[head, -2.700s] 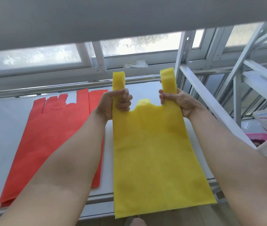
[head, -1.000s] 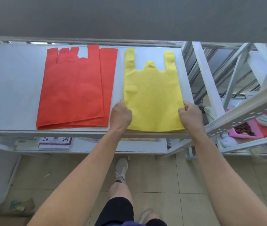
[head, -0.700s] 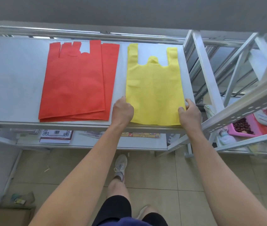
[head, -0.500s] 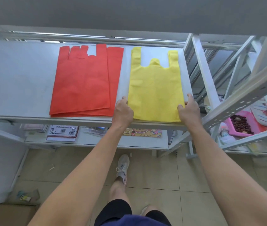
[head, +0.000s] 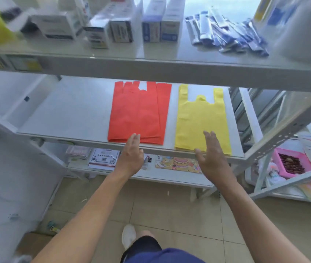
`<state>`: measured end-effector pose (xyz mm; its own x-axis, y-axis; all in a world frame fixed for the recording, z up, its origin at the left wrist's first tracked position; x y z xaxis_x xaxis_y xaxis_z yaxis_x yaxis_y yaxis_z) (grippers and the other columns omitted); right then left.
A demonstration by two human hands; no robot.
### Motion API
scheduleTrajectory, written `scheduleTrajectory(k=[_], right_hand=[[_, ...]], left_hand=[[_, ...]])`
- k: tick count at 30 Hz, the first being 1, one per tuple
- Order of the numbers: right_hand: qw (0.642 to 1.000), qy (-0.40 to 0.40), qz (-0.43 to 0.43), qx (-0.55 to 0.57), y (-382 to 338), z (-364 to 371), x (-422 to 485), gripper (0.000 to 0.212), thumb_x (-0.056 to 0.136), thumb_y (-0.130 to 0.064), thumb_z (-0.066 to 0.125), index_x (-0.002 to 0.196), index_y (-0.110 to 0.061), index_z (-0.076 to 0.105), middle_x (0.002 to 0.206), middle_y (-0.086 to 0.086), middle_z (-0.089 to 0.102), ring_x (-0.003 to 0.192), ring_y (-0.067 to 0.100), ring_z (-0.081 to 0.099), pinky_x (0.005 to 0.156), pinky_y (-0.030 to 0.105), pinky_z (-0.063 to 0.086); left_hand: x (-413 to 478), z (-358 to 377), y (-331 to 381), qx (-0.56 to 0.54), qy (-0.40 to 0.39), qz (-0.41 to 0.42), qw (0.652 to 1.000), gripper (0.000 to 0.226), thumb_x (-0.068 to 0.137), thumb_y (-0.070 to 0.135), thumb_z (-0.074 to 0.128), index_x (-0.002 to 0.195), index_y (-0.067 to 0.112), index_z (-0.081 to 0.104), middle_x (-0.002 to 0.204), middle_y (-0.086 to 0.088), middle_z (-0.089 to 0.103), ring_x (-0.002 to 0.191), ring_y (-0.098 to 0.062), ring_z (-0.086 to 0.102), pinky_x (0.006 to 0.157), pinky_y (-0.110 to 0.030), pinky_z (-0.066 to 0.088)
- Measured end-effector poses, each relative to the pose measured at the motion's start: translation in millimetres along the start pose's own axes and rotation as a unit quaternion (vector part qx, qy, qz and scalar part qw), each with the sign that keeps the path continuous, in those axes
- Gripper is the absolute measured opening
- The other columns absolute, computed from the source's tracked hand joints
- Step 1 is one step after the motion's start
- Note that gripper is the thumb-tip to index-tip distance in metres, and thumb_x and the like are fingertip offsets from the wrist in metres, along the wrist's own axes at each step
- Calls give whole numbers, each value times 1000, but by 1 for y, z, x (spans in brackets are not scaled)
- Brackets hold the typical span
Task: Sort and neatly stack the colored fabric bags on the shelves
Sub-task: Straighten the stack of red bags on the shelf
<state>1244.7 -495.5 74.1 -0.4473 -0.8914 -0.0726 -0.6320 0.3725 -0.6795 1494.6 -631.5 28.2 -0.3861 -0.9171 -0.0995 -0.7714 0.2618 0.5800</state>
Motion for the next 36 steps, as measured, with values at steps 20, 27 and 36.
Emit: scheduleTrajectory(k=[20, 27, 36], right_hand=[[984, -31, 151, 86, -25, 185, 190, 34, 98, -24, 57, 130, -14, 66, 117, 8, 71, 102, 26, 67, 96, 41, 54], [943, -53, 240, 226, -36, 194, 237, 21, 98, -27, 68, 105, -7, 69, 89, 11, 67, 64, 18, 66, 57, 29, 58], [974, -48, 178, 131, -51, 201, 260, 23, 92, -14, 70, 115, -18, 70, 112, 6, 73, 99, 23, 72, 89, 42, 61]], left_hand=[[155, 65, -44, 173, 85, 250, 949, 16, 82, 3, 51, 85, 11, 64, 83, -11, 62, 80, -34, 61, 66, -42, 48], [167, 61, -67, 70, 108, 176, 976, 41, 86, 8, 37, 112, 12, 69, 103, -6, 60, 95, -30, 54, 83, -43, 49], [125, 17, -102, 113, 155, 296, 936, 47, 78, 1, 63, 120, 21, 72, 119, 3, 68, 110, -24, 62, 90, -40, 45]])
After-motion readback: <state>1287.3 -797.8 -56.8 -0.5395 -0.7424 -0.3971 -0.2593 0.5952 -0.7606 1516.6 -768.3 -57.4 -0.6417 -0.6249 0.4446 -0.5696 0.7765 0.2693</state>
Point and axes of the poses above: each hand's wrist, its own x-axis towards the middle knuckle, its own z-axis out of the palm, y = z × x, the point moved 5 cm from there along x, towards the middle knuckle
